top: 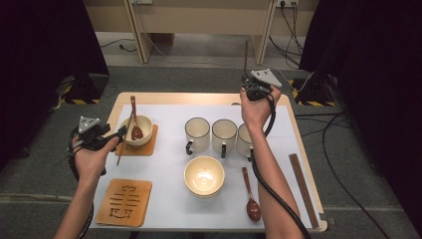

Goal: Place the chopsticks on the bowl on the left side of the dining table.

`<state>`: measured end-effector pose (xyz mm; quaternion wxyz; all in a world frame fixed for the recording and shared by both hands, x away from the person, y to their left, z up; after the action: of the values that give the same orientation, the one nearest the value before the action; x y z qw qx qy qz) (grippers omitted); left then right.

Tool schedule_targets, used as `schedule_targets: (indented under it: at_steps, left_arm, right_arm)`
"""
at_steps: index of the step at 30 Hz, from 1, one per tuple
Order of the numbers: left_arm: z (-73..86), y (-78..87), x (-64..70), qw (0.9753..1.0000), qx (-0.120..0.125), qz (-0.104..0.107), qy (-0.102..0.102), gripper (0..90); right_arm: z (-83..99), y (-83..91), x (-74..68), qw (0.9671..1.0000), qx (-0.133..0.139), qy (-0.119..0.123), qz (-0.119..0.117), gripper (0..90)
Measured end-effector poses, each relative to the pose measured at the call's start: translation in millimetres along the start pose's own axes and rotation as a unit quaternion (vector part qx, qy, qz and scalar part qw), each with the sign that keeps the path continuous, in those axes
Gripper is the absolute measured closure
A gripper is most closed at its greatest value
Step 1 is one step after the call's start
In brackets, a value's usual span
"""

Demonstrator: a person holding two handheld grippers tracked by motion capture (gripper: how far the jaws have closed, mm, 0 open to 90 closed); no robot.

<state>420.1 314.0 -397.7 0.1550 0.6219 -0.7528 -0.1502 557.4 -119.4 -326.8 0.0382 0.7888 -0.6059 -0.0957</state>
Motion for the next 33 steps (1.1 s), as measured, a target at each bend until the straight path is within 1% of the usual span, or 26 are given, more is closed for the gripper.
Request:
schedule_targets:
  at_steps: [11, 33]
  left_arm:
    - [-0.6, 0.3, 0.3, 1.0000, 0.001, 0.000, 0.000, 36.5]
    - [-1.5, 0.5, 0.9, 1.0000, 0.003, 0.002, -0.001, 36.5]
  right_arm:
    - [2.6, -4.0, -9.2, 1.0000, -0.003, 0.003, -0.007, 84.8]
    - [2.2, -12.0, -27.3, 0.9997, -0.003, 0.007, -0.022, 84.8]
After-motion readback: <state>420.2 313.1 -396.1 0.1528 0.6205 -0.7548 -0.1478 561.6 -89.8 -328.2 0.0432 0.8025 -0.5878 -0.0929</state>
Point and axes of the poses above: each handheld gripper's, and its own axes: y roughly backward along the jaws, z roughly out of its underside, x roughly to its right, the point moved 3 cm from there along -y, roughly forward along the jaws, and after that the axes turned 5 degrees about -y, right-handed, at the moved point
